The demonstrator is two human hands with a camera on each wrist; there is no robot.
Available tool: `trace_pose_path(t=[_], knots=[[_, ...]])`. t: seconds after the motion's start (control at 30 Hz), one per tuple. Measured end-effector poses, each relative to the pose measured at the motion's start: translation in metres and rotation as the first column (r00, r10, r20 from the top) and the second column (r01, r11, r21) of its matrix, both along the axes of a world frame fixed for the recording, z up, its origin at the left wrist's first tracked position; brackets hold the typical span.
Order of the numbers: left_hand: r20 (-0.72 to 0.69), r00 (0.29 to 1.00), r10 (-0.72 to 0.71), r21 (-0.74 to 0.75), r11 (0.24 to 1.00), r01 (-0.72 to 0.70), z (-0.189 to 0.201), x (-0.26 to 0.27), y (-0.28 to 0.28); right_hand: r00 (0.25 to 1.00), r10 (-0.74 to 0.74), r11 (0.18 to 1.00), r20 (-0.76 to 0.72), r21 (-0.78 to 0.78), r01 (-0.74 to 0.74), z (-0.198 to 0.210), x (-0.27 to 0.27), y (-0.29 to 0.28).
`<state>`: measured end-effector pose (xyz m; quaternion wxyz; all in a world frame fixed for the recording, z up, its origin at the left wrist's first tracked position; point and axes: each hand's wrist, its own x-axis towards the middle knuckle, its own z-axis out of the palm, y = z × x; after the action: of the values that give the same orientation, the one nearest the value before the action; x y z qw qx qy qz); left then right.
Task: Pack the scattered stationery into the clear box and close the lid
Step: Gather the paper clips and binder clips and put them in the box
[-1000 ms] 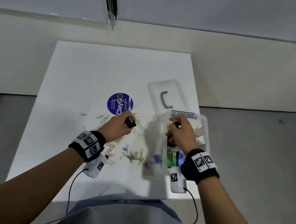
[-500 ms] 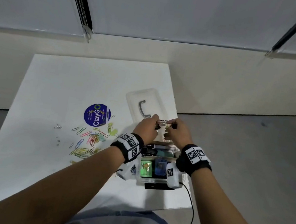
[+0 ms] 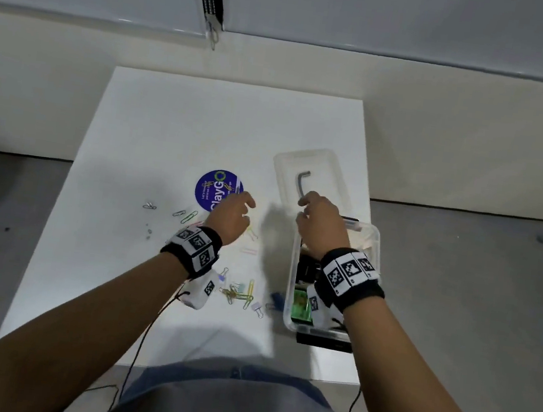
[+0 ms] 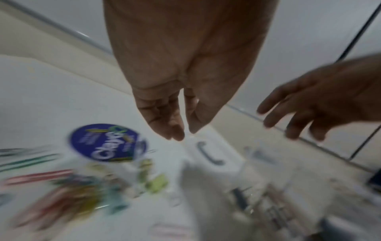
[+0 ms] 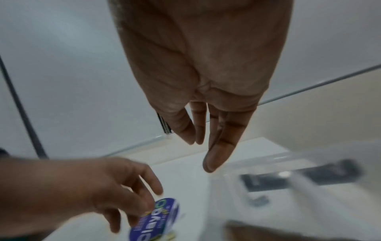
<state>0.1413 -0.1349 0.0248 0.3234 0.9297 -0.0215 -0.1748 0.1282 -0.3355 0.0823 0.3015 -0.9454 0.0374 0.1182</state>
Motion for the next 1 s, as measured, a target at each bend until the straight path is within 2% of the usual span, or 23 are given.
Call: trace_pose_path(t=[0.13,0.27,0.37,0.47,0.57,0.7,0.83,0.9,1.0], knots=[[-0.067,0.997,0.024,0.188,0.982,-0.011,-0.036,-0.005,0.039,0.988,0.082,0.995,-0.130,0.066,-0.074,-0.024,0.012,0.066],[-0.082,0.996,-0.037,0.256,0.965,0.057,-0.061,-0.014,0.042,0.952,-0.048,0.999,-0.303,-0.009,0.047,-0.075,0.016,0.113],[-0.034,0.995,-0.098,0.310,0.945,0.103,-0.069,-0.018,0.047,0.942,-0.106,0.990,-0.319,-0.118,0.071,-0.108,0.013,0.124],[0.012,0.998,-0.063,0.221,0.974,0.059,-0.069,-0.019,0.058,0.959,-0.056,0.983,-0.276,-0.183,0.004,-0.124,0.016,0.127],[-0.025,0.994,0.103,0.009,0.995,-0.103,-0.066,-0.020,0.075,0.959,-0.072,0.986,-0.274,-0.162,0.028,-0.124,0.021,0.127],[-0.155,0.946,0.285,-0.222,0.923,-0.315,-0.056,-0.019,0.098,0.955,-0.144,0.989,-0.259,-0.004,0.148,-0.119,0.034,0.124],[-0.308,0.886,0.347,-0.350,0.825,-0.445,-0.052,-0.023,0.111,0.969,-0.038,0.998,-0.244,-0.049,0.027,-0.123,0.053,0.124],[-0.331,0.873,0.359,-0.382,0.794,-0.472,-0.052,-0.026,0.116,0.967,-0.039,0.998,-0.251,-0.059,0.025,-0.128,0.059,0.128],[-0.255,0.916,0.311,-0.399,0.829,-0.392,-0.050,-0.029,0.125,0.968,-0.052,0.998,-0.246,-0.054,0.040,-0.133,0.060,0.137]])
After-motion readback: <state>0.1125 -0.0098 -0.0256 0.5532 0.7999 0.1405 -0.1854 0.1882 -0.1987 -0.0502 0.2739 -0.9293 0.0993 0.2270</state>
